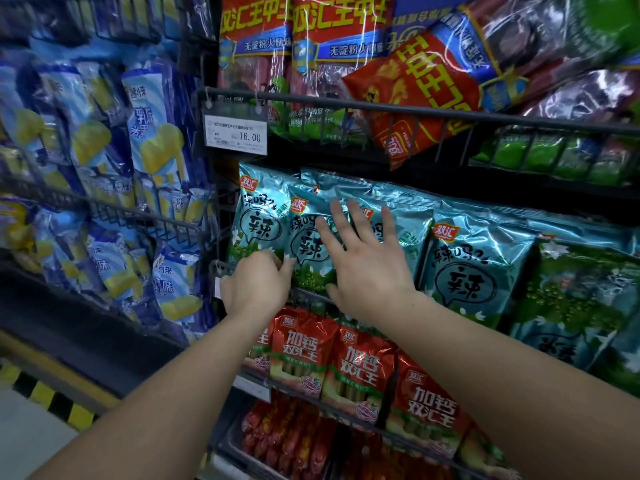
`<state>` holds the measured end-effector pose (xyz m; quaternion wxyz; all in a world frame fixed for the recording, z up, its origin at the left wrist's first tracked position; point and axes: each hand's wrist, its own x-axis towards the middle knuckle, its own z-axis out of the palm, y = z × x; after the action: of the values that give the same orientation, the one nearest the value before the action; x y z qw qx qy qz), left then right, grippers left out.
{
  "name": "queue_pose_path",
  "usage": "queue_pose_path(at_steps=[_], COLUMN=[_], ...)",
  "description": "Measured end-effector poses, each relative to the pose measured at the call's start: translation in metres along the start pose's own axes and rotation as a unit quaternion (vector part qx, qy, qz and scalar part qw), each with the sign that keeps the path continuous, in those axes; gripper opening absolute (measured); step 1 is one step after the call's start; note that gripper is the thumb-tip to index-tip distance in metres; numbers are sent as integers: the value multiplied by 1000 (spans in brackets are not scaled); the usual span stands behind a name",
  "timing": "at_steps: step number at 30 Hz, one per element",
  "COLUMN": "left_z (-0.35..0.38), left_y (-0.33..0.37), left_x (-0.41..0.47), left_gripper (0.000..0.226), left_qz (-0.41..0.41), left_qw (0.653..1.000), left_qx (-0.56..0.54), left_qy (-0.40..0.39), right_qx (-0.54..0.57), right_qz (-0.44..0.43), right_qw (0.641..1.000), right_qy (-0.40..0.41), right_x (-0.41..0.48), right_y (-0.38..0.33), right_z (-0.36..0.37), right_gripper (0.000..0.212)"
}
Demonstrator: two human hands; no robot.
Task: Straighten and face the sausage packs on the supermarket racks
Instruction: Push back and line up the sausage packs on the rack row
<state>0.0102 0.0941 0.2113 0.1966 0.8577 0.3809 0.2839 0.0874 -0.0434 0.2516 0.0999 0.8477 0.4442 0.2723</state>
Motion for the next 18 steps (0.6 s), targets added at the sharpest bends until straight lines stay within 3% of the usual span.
queue_pose_path(at_steps=[7,18], left_z=[4,21], left_y=[-2,70], left_x=[-22,-75], left_gripper=[34,50], left_qz=[74,209], left_qw=[994,969], left_qx=[-41,-83], left_qy=[62,106], right_qx=[81,88], right_qz=[-36,51], right_qw=[993,985], right_qy=[72,142], right_x=[-29,-127], right_y=[16,92], right_z=[-11,-19], right_gripper=[74,57])
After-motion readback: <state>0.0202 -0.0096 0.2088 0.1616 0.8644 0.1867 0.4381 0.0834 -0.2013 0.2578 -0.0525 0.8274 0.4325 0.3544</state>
